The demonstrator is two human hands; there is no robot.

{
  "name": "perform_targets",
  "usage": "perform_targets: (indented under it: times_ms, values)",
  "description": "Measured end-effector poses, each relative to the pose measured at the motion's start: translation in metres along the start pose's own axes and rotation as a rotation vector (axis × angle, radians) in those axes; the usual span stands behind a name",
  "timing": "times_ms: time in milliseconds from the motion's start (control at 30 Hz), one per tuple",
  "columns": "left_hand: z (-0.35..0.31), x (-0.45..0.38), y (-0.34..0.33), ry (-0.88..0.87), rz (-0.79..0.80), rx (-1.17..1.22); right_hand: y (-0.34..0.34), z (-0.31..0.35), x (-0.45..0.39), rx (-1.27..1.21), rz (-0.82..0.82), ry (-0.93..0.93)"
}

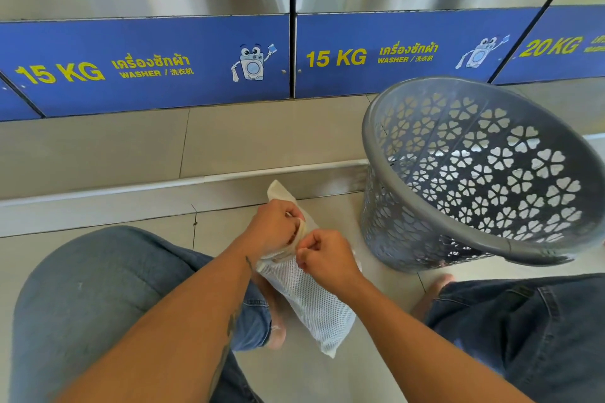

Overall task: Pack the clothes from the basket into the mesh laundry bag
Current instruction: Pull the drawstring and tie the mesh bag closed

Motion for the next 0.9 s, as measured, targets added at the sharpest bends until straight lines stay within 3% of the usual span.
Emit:
perform_targets:
  times_ms: [267,600,900]
  values:
    - [0.010,0.002,0.000,0.129,-0.013,0.117,-0.019,0.000,0.002,0.070,0.043,0.028]
    - [0.014,-0.008,0.004,0.391,-0.054,0.421,0.005,-0.009,-0.005,-0.027,-0.046,-0.023]
    - [0.013,-0.005,0.006,0.531,-0.080,0.589,0.019,-0.010,-0.013,0.034,-0.091,0.011]
Point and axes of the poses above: each hand's wrist, its own x-axis away from the middle knuckle, its own y-axis out of the back of the hand, z = x × y, the point moved 8 cm from there along -x, towards the middle knuckle, and after that the axes turned 11 degrees about y, right-handed, at the moved point
